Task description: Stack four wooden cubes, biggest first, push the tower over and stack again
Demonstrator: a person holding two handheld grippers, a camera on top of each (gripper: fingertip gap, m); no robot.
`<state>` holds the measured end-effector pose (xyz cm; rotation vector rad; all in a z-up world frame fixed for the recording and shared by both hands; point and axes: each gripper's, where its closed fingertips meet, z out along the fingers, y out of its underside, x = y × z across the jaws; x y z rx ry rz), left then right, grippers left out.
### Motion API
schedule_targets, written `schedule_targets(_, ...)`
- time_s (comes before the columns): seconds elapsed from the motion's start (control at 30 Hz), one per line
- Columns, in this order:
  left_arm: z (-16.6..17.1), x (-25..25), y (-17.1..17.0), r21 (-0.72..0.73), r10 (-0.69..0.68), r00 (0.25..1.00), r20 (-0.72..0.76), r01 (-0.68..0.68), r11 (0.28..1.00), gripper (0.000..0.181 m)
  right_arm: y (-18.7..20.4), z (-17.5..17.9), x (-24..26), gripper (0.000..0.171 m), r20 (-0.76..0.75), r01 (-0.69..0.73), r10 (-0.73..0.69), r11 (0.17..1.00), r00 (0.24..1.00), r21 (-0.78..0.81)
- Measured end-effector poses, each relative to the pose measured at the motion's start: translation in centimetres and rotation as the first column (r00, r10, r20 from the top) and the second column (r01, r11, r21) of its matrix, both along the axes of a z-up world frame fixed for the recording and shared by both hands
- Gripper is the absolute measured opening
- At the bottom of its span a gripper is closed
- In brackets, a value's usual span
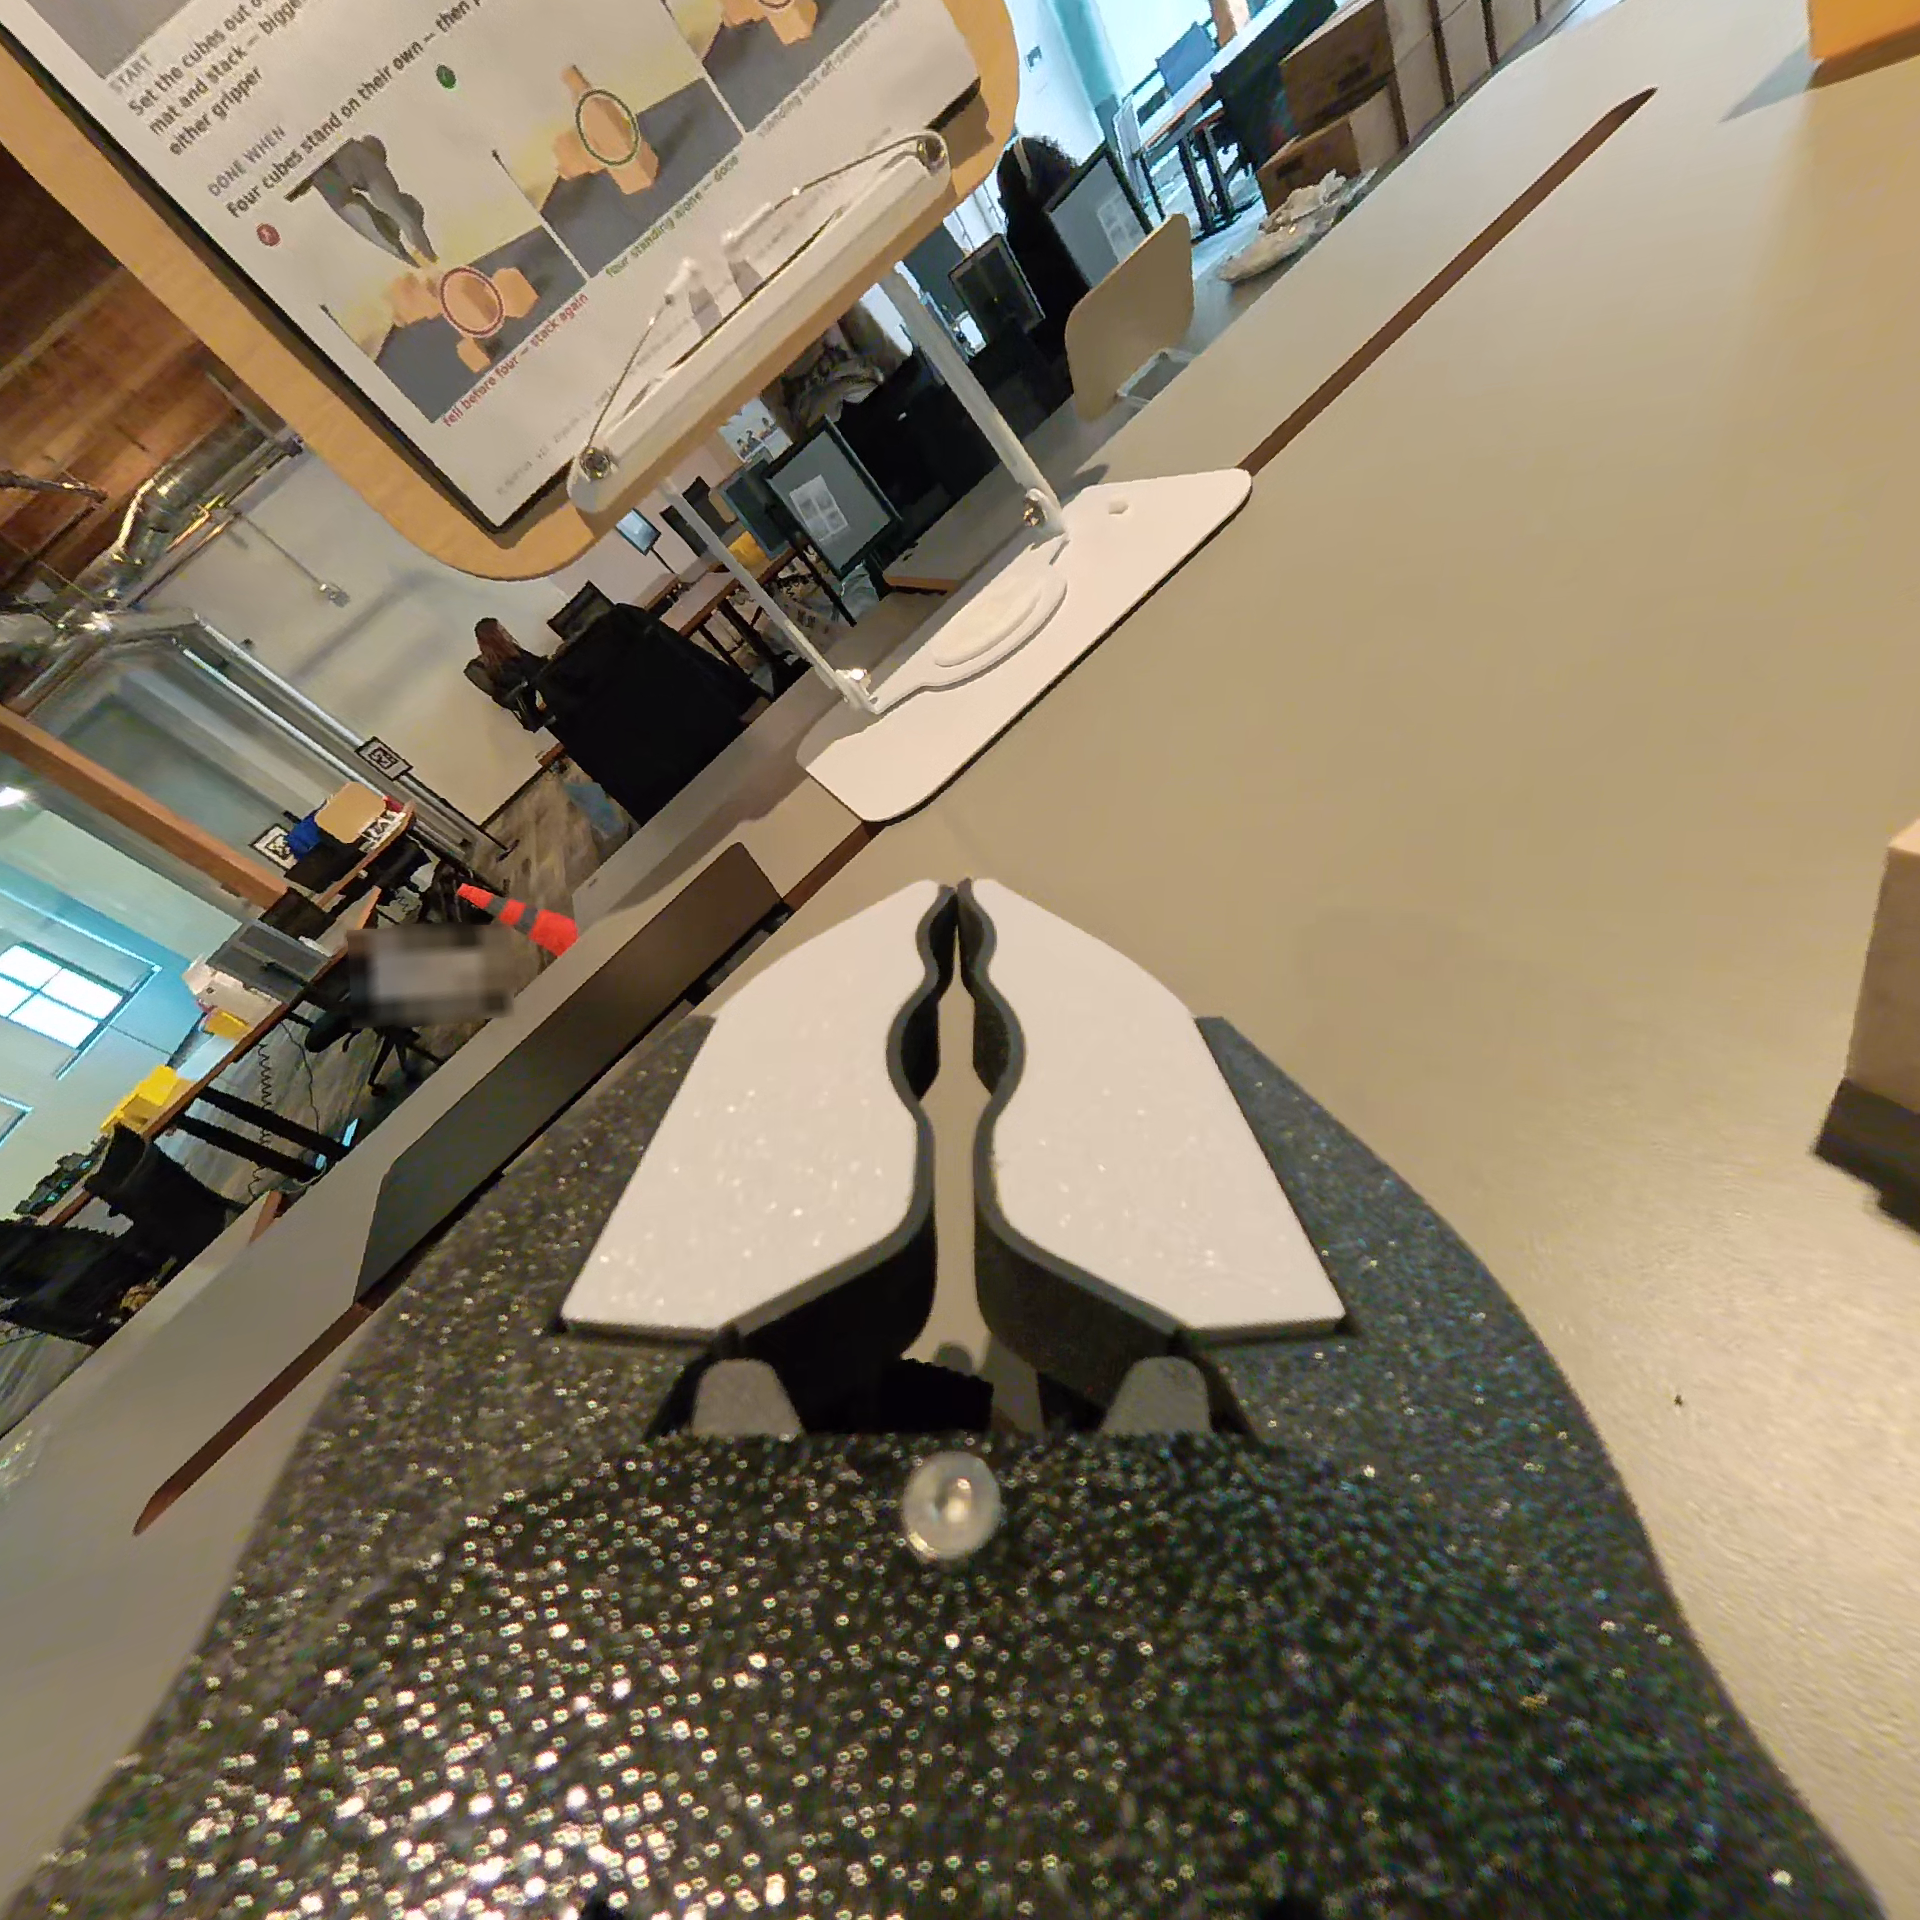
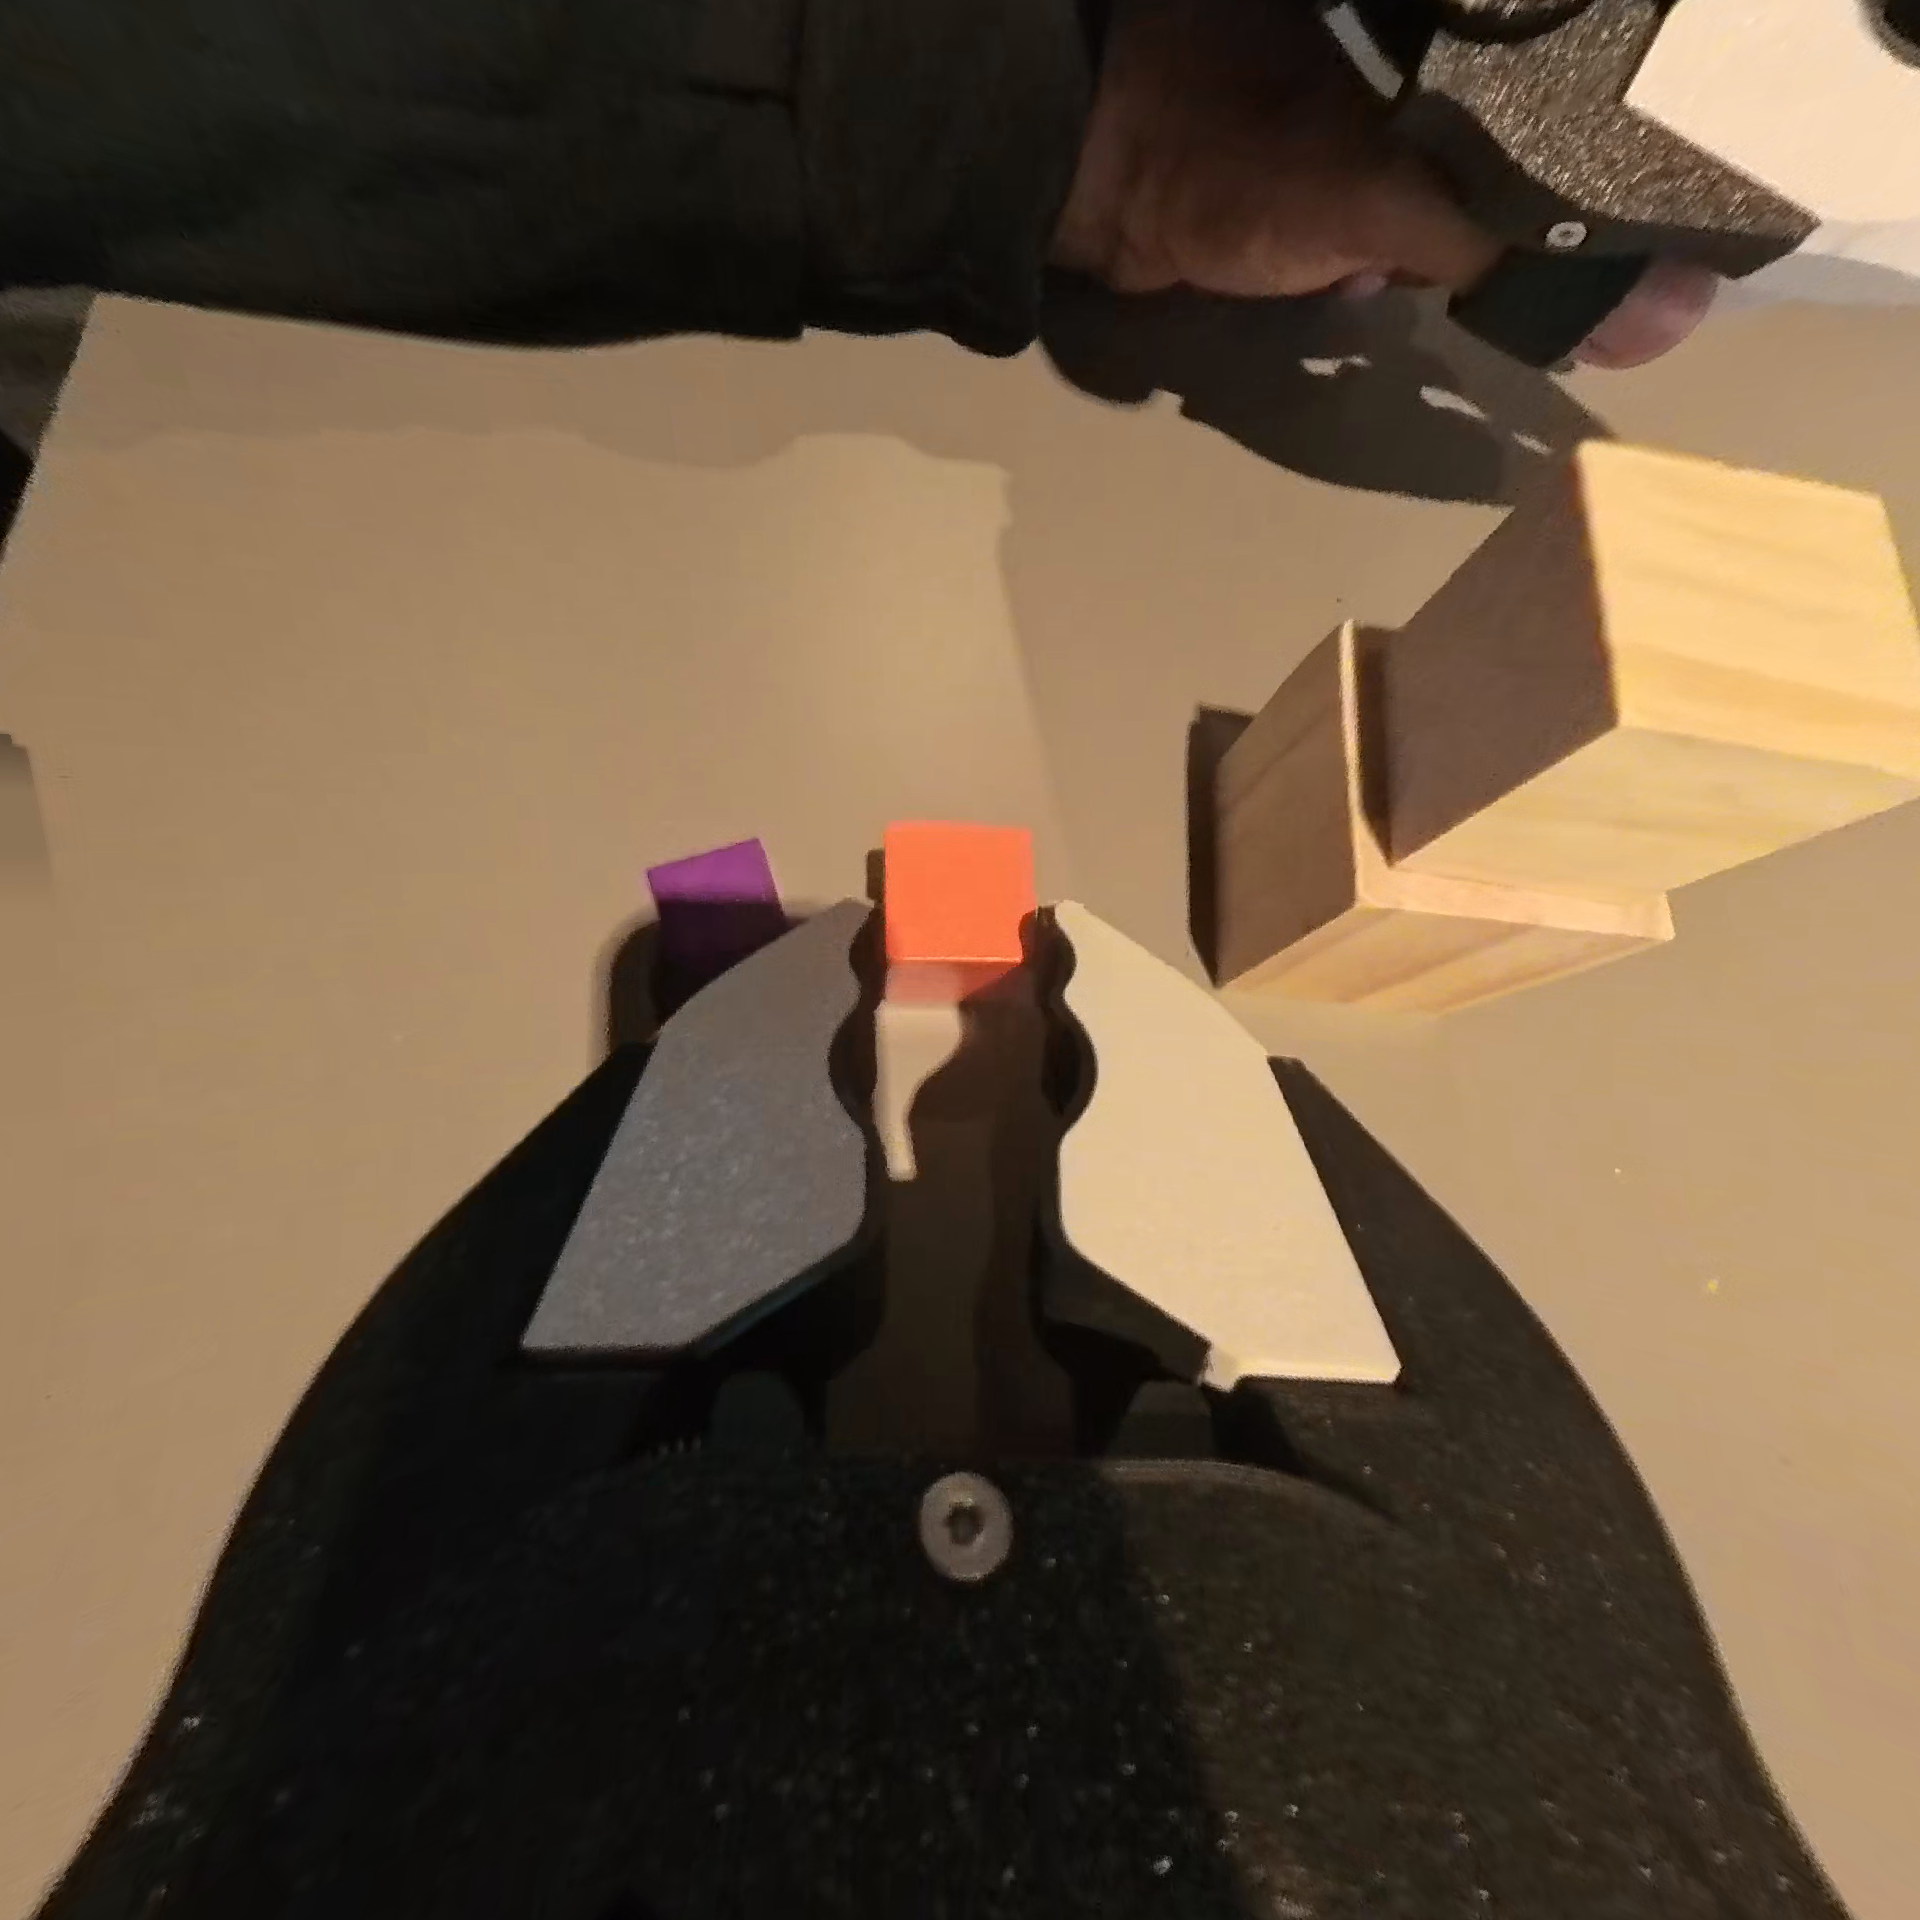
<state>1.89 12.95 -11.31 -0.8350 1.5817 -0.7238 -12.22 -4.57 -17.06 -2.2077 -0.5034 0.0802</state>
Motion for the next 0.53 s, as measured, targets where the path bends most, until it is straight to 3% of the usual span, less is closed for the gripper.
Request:
schedule_targets(0.17,0.0,0.0,0.0,0.001,0.000,1.000,0.000,0.000,1.000,0.000,0.8,4.8,0.3,0.027,-0.044,-0.002,0.007,0.993,0.999,0.115)
schedule_targets(0.33,0.0,0.0,-0.1,0.003,-0.004,1.000,-0.002,0.004,1.000,0.000,2.8,11.0,3.3,0.027,0.025,0.035,-0.041,0.979,0.999,0.200)
schedule_targets(0.53,0.0,0.0,-0.1,0.000,-0.012,1.000,-0.004,0.012,1.000,0.000,4.8,11.3,7.3,0.027,-0.002,0.148,-0.150,0.980,0.989,0.136)
